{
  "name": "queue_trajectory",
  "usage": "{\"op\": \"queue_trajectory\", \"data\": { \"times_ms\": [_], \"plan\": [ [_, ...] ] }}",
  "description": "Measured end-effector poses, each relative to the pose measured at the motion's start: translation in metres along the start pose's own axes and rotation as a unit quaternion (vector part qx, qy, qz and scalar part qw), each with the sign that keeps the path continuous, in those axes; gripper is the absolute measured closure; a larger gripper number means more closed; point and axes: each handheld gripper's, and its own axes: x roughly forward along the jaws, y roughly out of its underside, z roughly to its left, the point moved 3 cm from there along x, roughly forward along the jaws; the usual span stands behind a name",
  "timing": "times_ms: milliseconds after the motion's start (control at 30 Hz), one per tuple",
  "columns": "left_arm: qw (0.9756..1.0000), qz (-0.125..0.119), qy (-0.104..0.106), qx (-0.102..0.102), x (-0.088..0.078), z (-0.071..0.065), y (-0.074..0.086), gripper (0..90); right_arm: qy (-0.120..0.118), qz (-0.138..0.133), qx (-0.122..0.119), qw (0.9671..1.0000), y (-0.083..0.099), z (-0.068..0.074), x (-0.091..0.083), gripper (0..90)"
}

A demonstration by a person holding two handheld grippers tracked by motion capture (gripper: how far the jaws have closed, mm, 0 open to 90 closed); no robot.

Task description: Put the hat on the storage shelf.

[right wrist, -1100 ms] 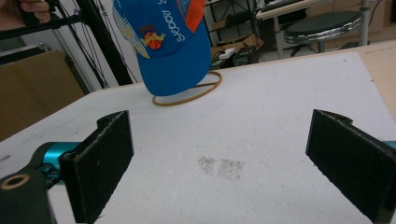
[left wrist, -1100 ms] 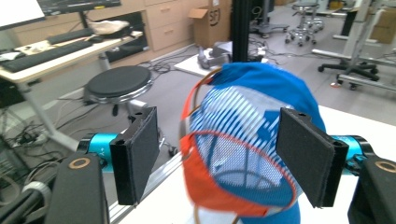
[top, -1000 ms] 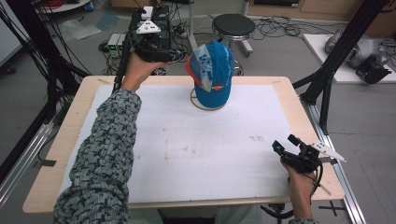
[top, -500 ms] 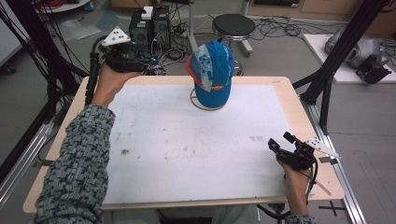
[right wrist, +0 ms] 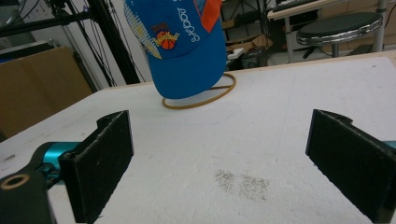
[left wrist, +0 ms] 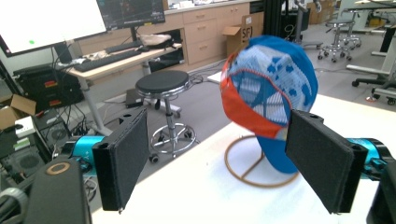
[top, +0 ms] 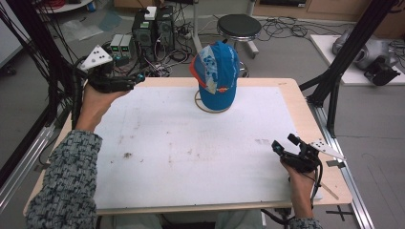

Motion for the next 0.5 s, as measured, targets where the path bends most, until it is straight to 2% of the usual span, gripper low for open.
{"op": "queue_trajectory", "data": {
  "times_ms": [33,100,167,267,300,433,500],
  "plan": [
    [1.0000,0.004,-0.006,0.004,-0.007,-0.001,0.007,22.3,-0.001,0.001,-0.001,1.0000,0.000,0.001,0.002,6.7],
    [0.9999,0.005,-0.009,0.004,-0.010,-0.001,0.010,21.8,-0.002,0.001,-0.004,1.0000,0.000,0.001,0.002,6.7],
    [0.9998,0.006,-0.017,-0.003,-0.020,0.000,0.021,21.6,-0.002,0.001,-0.004,1.0000,0.000,0.002,0.001,6.7],
    [0.9997,0.005,-0.023,-0.008,-0.027,0.000,0.028,21.2,0.000,0.001,-0.001,1.0000,0.000,0.002,0.001,6.7],
    [0.9995,0.003,-0.027,-0.013,-0.033,-0.001,0.034,21.0,-0.001,0.000,-0.001,1.0000,0.000,0.002,0.001,6.7],
    [0.9993,0.006,-0.035,-0.011,-0.042,-0.005,0.044,20.2,-0.001,0.000,-0.002,1.0000,0.000,0.002,0.001,6.7],
    [0.9990,0.003,-0.041,-0.014,-0.051,-0.009,0.055,19.8,-0.001,-0.001,-0.001,1.0000,0.000,0.002,0.001,6.7]
  ]
}}
